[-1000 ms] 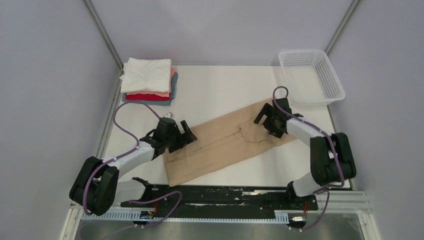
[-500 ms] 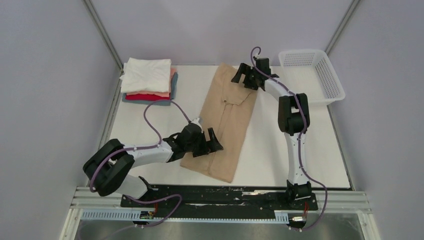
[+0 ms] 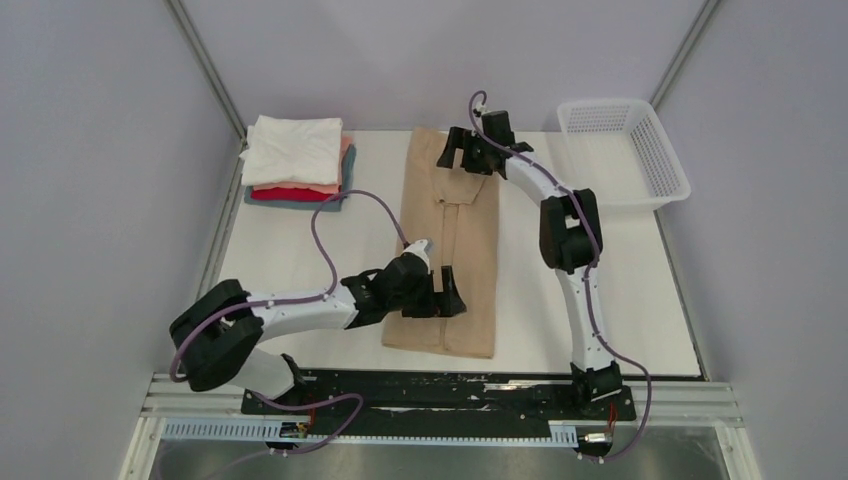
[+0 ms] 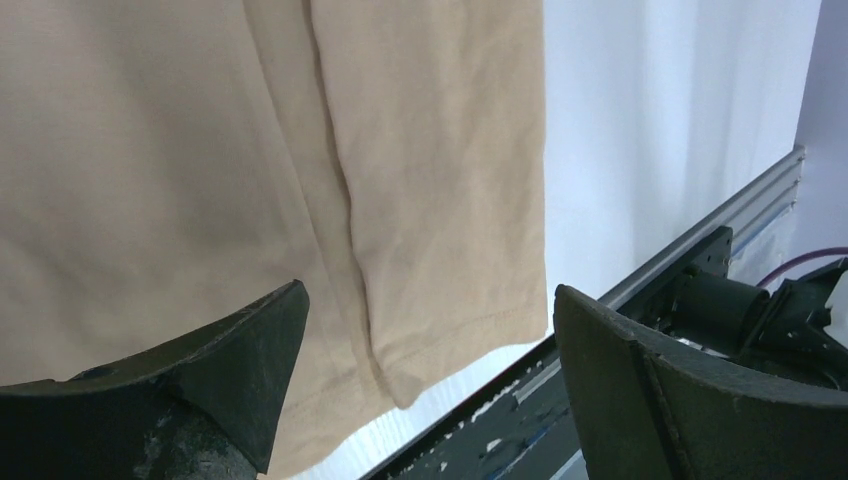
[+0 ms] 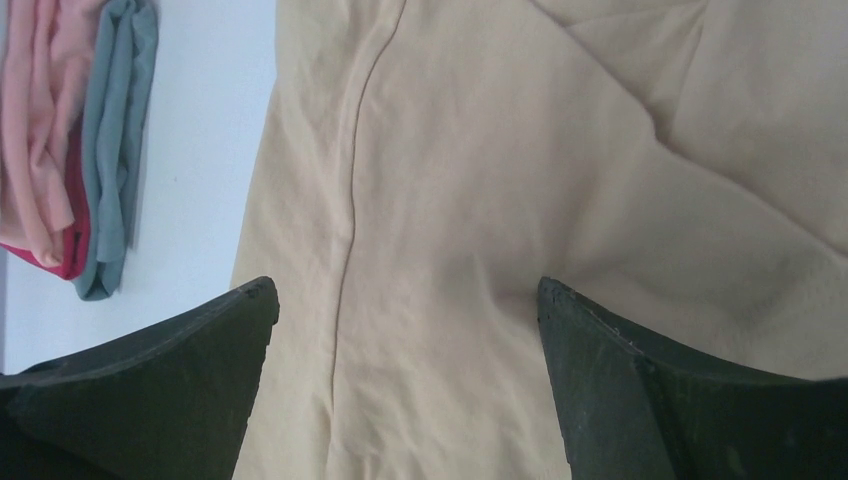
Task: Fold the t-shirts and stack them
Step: Rotate the tshirt 90 degrees, then grab the bottom of the folded rectangular tshirt with both arms
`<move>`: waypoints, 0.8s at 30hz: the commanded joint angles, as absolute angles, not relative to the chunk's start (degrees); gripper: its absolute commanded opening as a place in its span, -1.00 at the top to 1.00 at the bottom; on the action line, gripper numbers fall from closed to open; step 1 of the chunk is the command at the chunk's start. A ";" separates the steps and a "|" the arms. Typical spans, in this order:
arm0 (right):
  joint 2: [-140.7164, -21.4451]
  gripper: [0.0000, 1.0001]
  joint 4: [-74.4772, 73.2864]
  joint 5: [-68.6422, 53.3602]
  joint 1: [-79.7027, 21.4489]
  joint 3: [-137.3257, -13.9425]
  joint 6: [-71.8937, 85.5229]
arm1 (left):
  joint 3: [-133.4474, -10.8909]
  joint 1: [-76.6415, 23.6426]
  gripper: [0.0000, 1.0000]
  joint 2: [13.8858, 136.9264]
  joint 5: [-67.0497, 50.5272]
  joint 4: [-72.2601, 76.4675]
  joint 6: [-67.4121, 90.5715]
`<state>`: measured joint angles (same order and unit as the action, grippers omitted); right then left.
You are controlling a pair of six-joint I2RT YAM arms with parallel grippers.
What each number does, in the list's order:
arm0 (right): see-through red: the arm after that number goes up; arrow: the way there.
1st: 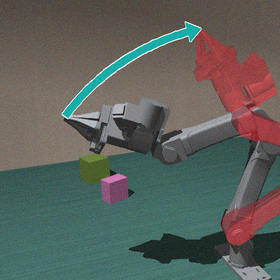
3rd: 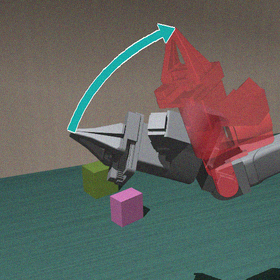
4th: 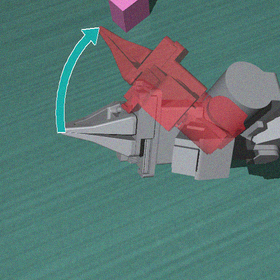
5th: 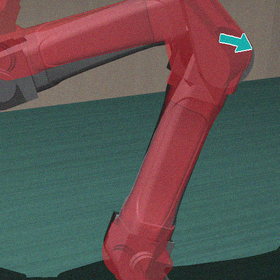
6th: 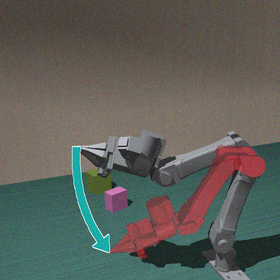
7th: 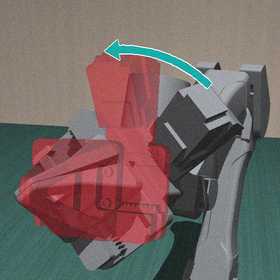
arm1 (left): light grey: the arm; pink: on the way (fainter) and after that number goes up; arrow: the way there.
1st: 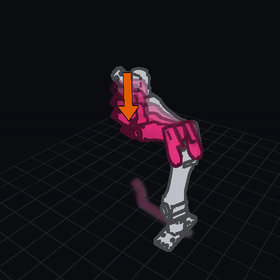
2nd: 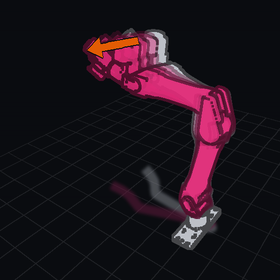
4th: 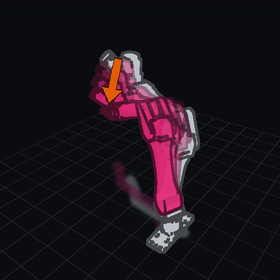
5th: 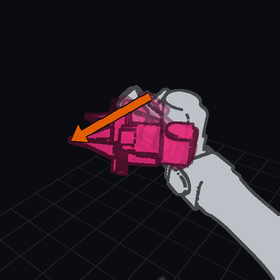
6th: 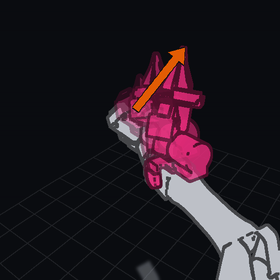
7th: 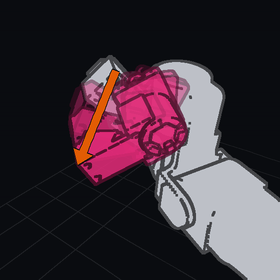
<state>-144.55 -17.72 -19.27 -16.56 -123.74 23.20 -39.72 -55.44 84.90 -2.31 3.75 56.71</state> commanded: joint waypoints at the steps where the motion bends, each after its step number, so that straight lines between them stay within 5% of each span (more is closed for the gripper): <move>1: -126.16 -1.00 -20.76 -11.01 -17.19 -116.51 14.99 | -40.11 -57.21 -1.00 73.23 5.44 -2.78 49.33; 6: -106.52 -1.00 -20.85 1.69 -21.04 -90.76 14.08 | -36.34 -57.58 -1.00 63.38 13.66 -15.15 48.47; 17: -68.31 -1.00 -20.24 -0.15 -29.55 -46.15 28.30 | -25.10 -56.99 -0.99 51.89 13.86 -23.73 54.30; 24: -53.84 -1.00 -26.67 -5.72 -32.22 -34.38 34.86 | -22.26 -56.52 -0.35 56.82 12.08 -18.58 55.58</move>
<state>-59.79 -24.97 -2.70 -31.73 -38.09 29.19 -23.51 -56.90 54.65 12.47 -22.74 53.98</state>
